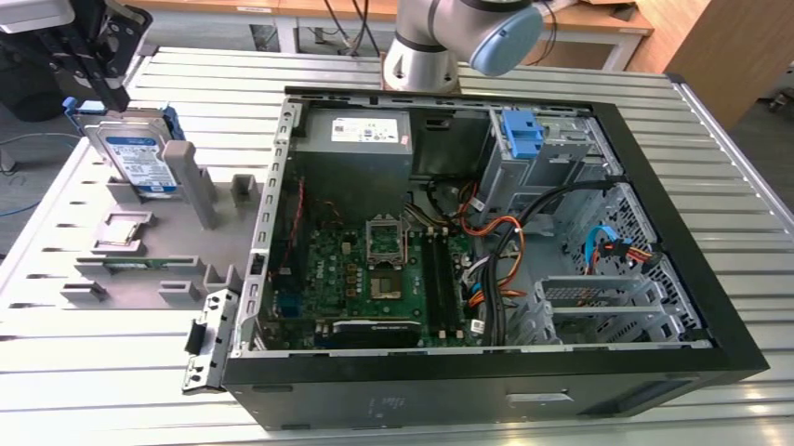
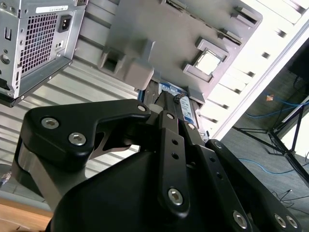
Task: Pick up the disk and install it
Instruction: 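Reach for the disk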
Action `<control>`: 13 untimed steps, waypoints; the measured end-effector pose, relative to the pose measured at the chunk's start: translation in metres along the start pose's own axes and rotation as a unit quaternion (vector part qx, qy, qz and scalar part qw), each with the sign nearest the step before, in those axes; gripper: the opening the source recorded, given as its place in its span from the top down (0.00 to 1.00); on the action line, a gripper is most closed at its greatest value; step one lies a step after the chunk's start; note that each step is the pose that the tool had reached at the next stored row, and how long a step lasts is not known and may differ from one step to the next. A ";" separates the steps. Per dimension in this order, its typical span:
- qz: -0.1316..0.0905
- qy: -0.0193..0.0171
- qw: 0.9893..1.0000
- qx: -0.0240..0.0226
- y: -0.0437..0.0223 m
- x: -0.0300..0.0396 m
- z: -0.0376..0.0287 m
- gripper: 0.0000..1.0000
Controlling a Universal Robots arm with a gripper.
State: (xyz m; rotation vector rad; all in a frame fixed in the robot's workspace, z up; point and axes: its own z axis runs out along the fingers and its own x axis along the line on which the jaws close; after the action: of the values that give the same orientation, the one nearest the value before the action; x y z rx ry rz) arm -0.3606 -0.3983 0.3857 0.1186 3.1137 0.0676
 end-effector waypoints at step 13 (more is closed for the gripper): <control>0.000 0.000 1.000 0.000 -0.0007 0.0083 0.0006 0.89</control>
State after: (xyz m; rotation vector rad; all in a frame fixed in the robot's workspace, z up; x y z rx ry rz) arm -0.3690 -0.3983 0.3849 0.1186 3.1137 0.0676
